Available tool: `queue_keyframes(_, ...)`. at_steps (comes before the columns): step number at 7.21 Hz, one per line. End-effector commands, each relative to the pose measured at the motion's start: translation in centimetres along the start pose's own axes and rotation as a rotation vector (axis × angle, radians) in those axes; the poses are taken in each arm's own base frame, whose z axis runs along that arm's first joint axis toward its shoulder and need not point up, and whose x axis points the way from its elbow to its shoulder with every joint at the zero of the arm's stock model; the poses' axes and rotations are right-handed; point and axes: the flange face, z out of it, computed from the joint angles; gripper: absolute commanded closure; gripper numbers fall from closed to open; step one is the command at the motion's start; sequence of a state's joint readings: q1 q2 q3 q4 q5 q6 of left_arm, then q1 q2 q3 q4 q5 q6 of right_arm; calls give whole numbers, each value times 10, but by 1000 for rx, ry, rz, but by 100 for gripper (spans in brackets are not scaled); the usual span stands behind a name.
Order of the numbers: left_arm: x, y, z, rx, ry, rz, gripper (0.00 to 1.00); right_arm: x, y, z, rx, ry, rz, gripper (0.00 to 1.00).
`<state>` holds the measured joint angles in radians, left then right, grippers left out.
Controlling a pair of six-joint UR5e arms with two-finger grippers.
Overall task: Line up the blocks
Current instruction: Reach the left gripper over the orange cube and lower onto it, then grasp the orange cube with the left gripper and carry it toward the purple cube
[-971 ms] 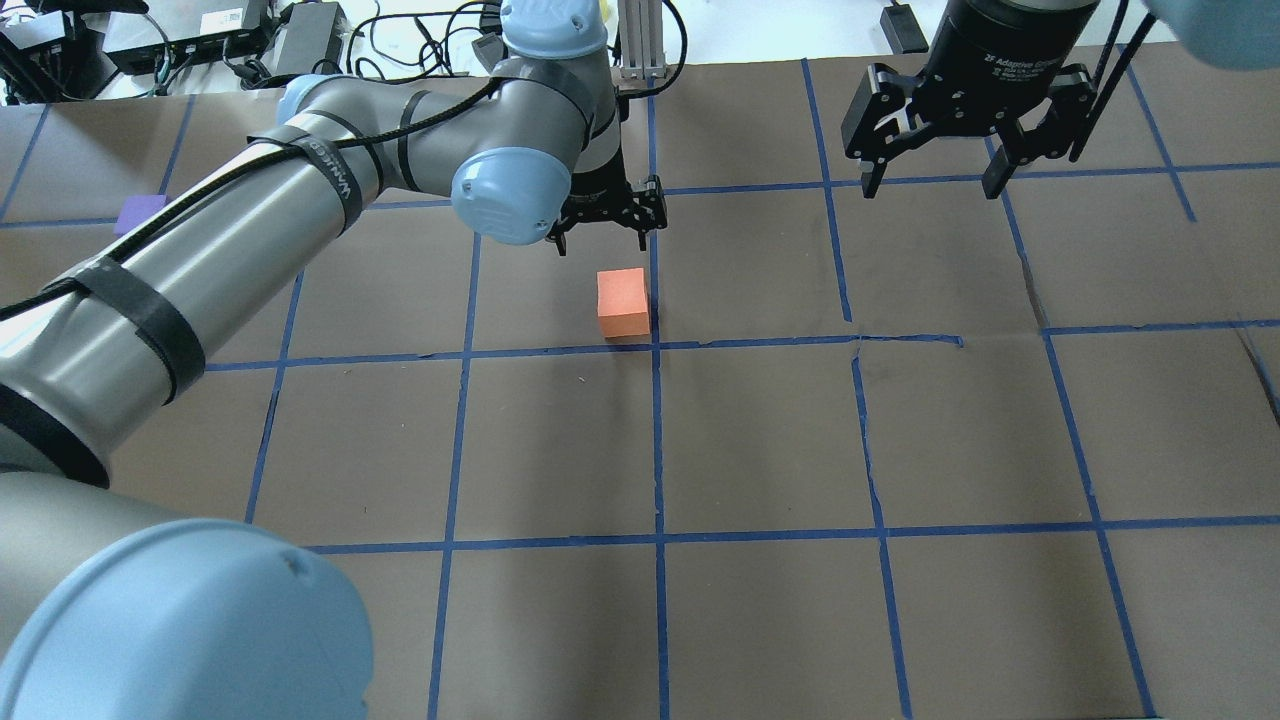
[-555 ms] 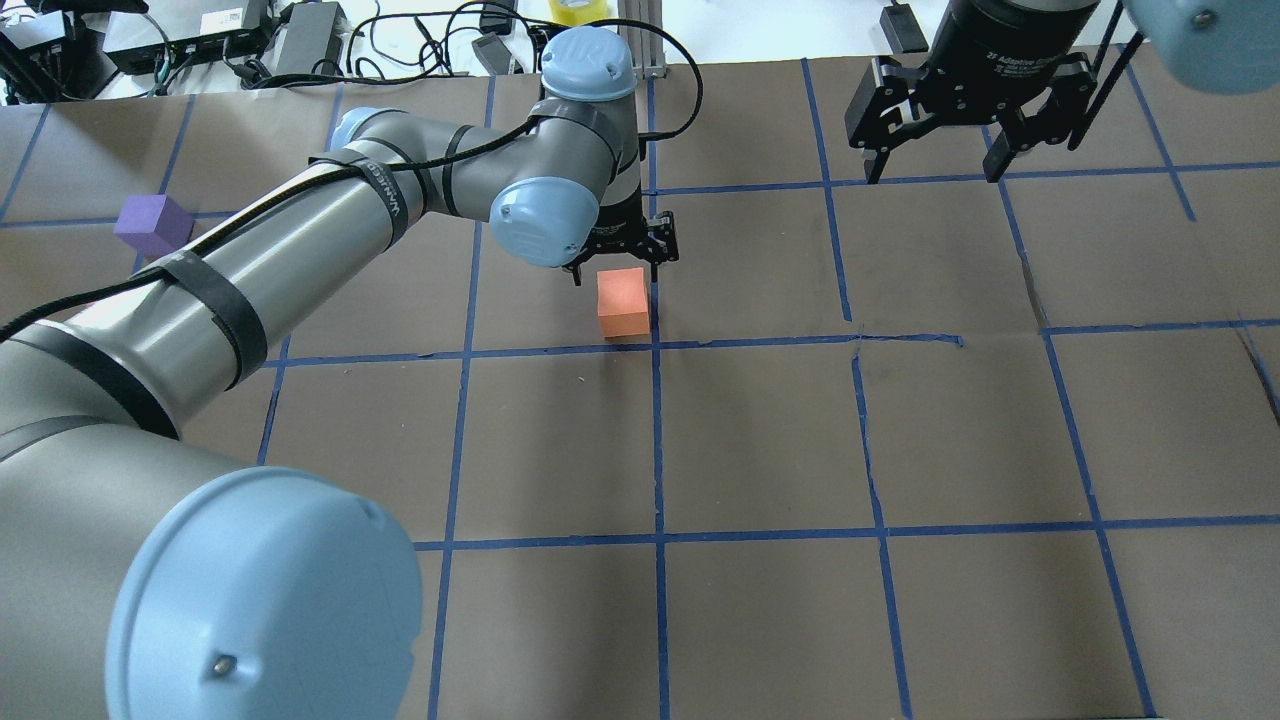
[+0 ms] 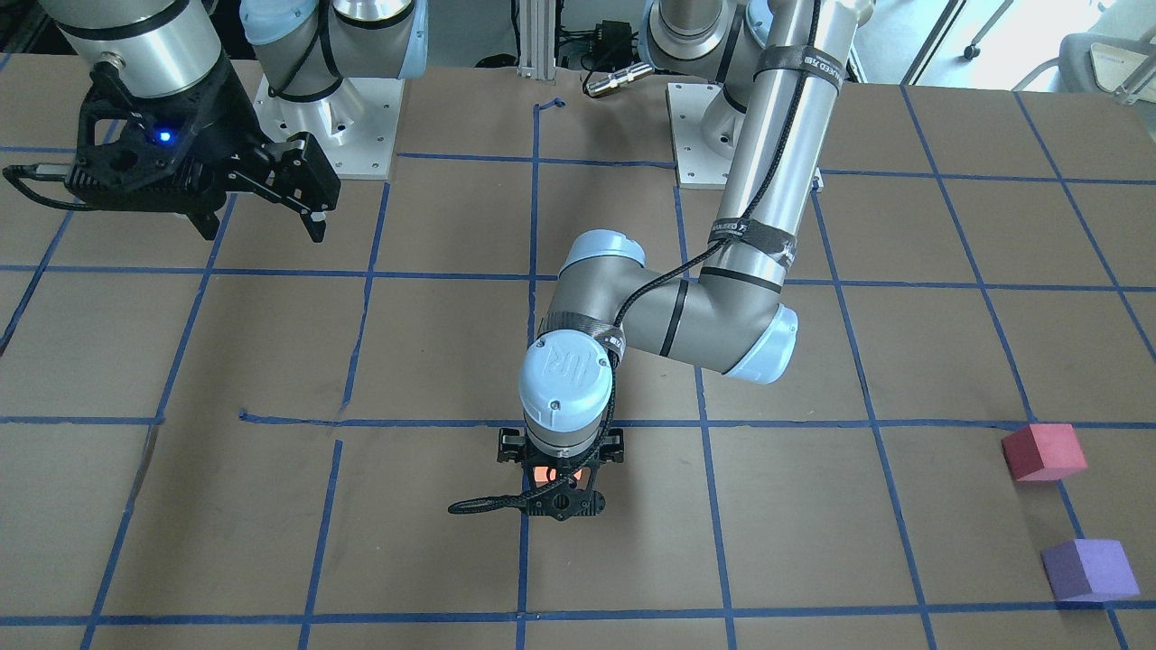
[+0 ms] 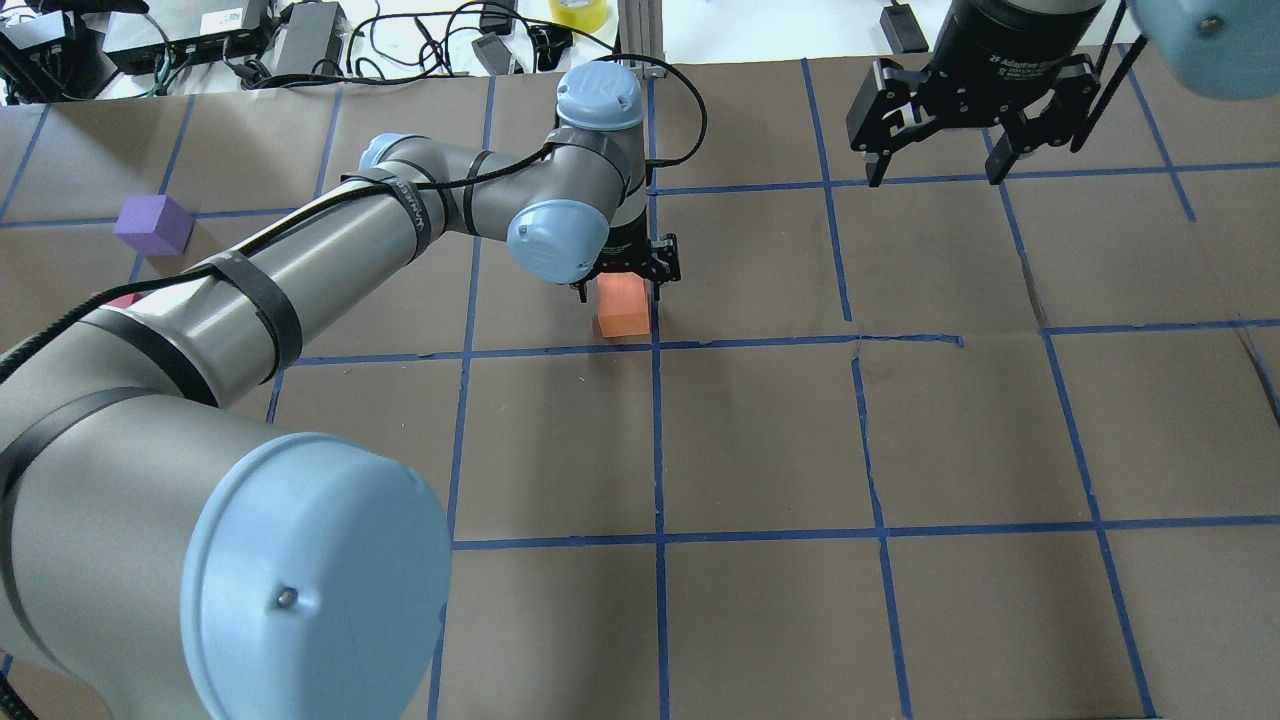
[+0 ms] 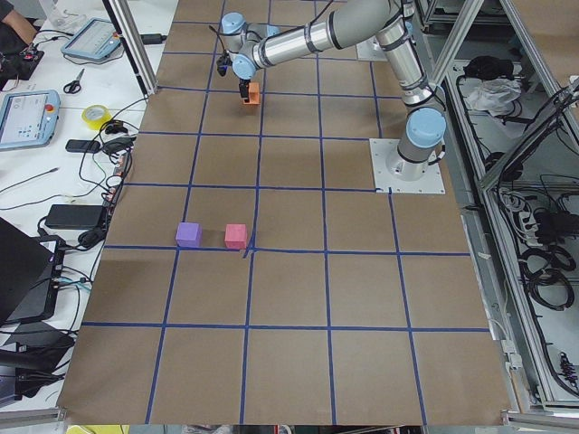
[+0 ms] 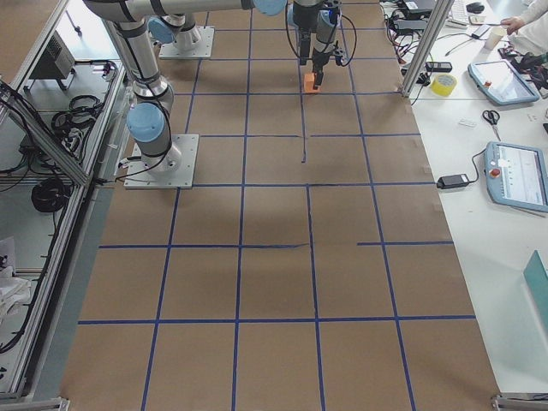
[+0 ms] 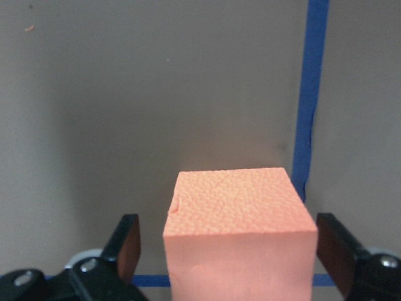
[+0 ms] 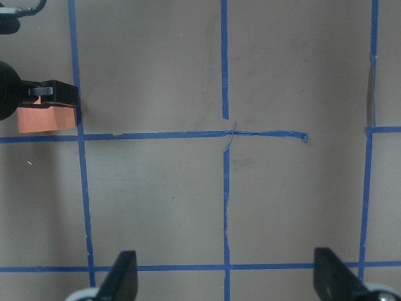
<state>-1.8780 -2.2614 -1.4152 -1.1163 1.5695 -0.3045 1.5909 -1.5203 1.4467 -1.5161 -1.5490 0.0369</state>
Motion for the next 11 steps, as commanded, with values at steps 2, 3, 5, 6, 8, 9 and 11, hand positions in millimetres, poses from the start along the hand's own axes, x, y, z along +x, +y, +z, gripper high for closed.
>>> queue_keyframes(2, -2, 8, 8, 19, 0, 3, 45, 0, 11, -5, 7, 0, 1, 0)
queue_keyframes(3, -4, 8, 6, 30, -14, -12, 63, -1, 13, -6, 10, 0, -2, 0)
queue_keyframes(5, -14, -1, -21, 83, -37, -23, 79, 0, 13, -1, 7, 0, 3, 0)
queue_keyframes(6, -49, -16, -43, 102, -73, -49, 89, 1, 13, 3, 1, 0, -1, 0)
queue_keyframes(8, -140, -44, -69, 132, -113, -86, 100, 1, 14, 5, -11, -1, 3, 0)
queue_keyframes(9, -179, -52, -79, 146, -161, -99, 100, 1, 14, 5, -11, -1, 3, 0)
queue_keyframes(11, -293, -68, -91, 137, -202, -143, 100, 3, 14, 4, -11, -1, 8, 0)
